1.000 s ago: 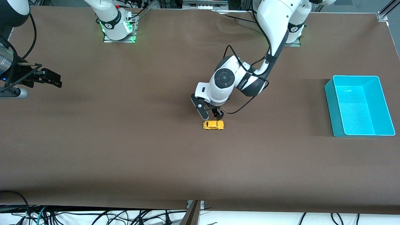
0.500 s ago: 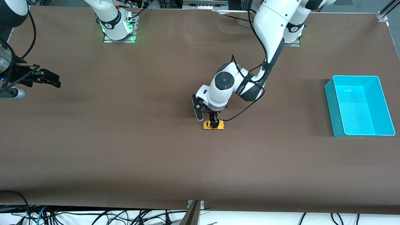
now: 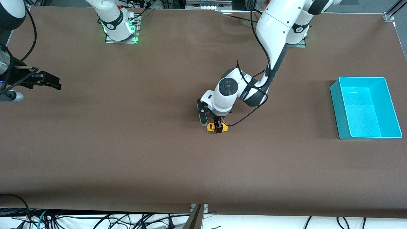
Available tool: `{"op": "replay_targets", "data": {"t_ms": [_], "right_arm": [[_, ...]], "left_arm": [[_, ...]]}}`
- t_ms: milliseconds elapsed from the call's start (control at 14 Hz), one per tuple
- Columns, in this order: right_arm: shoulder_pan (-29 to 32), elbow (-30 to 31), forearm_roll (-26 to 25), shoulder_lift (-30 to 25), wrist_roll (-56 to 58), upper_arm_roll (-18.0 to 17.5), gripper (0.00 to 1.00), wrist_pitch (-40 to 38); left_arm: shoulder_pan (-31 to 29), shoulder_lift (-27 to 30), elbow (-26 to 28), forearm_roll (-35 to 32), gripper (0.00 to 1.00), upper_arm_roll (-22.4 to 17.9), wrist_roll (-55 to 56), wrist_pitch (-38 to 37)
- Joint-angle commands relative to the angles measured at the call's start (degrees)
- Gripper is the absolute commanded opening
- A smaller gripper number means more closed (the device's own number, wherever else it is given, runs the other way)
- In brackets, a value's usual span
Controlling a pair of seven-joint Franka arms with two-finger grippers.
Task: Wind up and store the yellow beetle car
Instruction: 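Grasp the yellow car with the left gripper and lift it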
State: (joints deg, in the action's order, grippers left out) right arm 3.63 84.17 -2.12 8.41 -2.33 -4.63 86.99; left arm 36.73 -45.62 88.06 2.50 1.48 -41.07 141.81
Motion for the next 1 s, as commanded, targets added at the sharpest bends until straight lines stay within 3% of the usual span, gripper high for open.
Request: {"op": "replay_targets", "data": {"t_ms": [0, 714, 786, 857, 929], "right_arm": [[-0.11, 0.38, 0.89, -0.59, -0.48, 0.23, 1.0, -0.5], [-0.2, 0.38, 0.98, -0.59, -0.57, 0.06, 1.0, -0.5], [-0.2, 0.38, 1.07, -0.59, -0.57, 0.06, 1.0, -0.5], [-0.2, 0.38, 1.07, -0.59, -0.57, 0.06, 1.0, -0.5], [-0.2, 0.38, 1.07, -0.59, -0.57, 0.06, 1.0, -0.5]], "left_arm": [[-0.17, -1.49, -2.62, -0.22, 1.0, -1.48, -0.5, 0.05], [0.01, -4.3, -4.38, -0.04, 0.97, -1.48, -0.59, 0.4], [-0.08, -4.39, -4.38, -0.04, 0.77, -1.48, -0.94, 0.4], [-0.08, -4.39, -4.3, -0.57, 0.45, -1.48, -1.12, 0.4], [-0.16, -4.3, -4.3, -0.66, 0.07, -1.48, -1.03, 0.31]]}}
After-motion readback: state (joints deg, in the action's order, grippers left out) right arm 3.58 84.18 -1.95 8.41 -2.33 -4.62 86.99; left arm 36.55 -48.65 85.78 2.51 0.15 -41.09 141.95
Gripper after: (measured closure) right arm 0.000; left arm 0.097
